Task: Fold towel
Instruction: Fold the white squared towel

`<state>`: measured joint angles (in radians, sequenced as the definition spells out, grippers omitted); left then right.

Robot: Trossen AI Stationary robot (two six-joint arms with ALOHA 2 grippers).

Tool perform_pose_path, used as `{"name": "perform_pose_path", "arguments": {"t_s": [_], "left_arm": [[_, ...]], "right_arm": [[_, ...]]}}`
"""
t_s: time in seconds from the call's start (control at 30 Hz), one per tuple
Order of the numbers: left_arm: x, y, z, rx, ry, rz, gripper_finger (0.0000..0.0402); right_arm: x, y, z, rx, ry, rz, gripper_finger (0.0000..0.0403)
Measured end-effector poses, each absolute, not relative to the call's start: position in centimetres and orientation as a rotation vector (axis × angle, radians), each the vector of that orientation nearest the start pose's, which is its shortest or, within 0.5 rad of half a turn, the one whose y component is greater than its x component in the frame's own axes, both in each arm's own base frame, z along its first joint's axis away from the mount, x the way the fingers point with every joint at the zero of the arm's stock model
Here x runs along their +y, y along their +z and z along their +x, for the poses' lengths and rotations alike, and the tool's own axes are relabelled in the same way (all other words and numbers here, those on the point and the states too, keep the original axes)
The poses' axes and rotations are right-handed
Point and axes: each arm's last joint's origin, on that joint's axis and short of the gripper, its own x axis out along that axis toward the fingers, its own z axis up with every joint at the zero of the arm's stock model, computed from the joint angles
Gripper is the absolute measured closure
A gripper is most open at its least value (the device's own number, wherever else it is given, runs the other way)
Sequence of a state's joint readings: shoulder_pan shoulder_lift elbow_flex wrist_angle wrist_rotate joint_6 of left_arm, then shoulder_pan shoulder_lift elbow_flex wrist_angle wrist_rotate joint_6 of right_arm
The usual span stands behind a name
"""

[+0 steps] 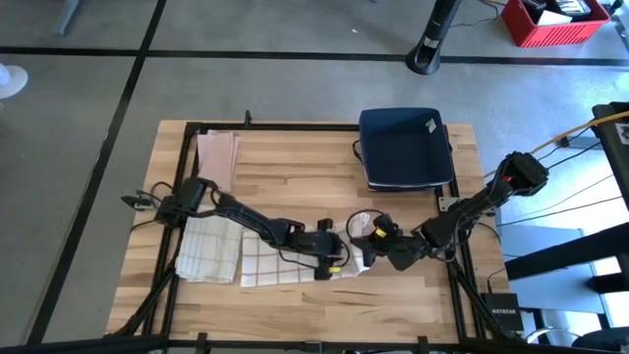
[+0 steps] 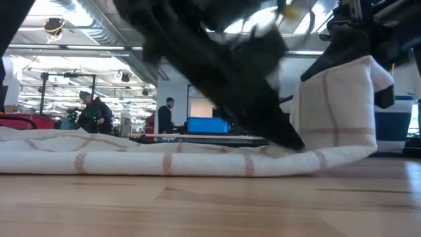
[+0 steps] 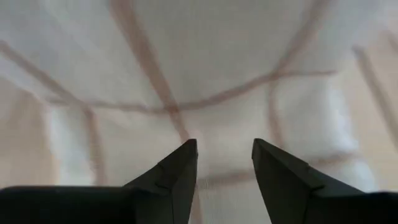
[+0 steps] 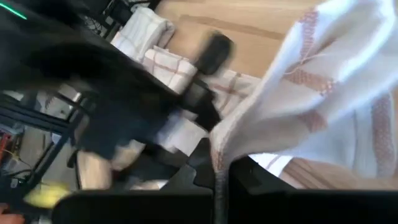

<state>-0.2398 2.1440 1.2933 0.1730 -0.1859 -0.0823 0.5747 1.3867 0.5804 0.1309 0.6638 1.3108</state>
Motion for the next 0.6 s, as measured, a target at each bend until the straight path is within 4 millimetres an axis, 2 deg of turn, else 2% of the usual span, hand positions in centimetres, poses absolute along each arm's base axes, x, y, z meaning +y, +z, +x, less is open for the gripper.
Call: {"name": "perform_pose_path", "arguments": {"t_s": [0.13, 0.2, 0.3, 0.4, 0.5, 0.6], "left_arm": [[-9.7, 16.0, 41.5, 0.764, -0.043, 0.146, 0.0254], [-9.5, 16.3, 40.2, 0.879, -0.033, 0.159, 0.0254], [-9.5, 15.6, 38.4, 1.065, -0.005, 0.156, 0.0254], [-10.3, 14.4, 37.0, 1.18, 0.024, 0.124, 0.0254], [-11.3, 13.2, 36.2, 1.148, 0.034, 0.081, 0.0254], [-11.8, 12.7, 36.5, 1.03, 0.022, 0.029, 0.0254]], "right_arm": [[12.4, 17.1, 22.5, 0.397, -0.412, 0.877, 0.0393], [12.4, 17.1, 22.5, 0.398, -0.413, 0.872, 0.0393], [12.4, 17.1, 22.5, 0.4, -0.409, 0.859, 0.0396], [12.4, 17.1, 22.5, 0.403, -0.407, 0.851, 0.0396], [12.4, 17.1, 22.5, 0.402, -0.406, 0.852, 0.0393], [12.3, 17.1, 22.7, 0.384, -0.403, 0.87, 0.0392]]}}
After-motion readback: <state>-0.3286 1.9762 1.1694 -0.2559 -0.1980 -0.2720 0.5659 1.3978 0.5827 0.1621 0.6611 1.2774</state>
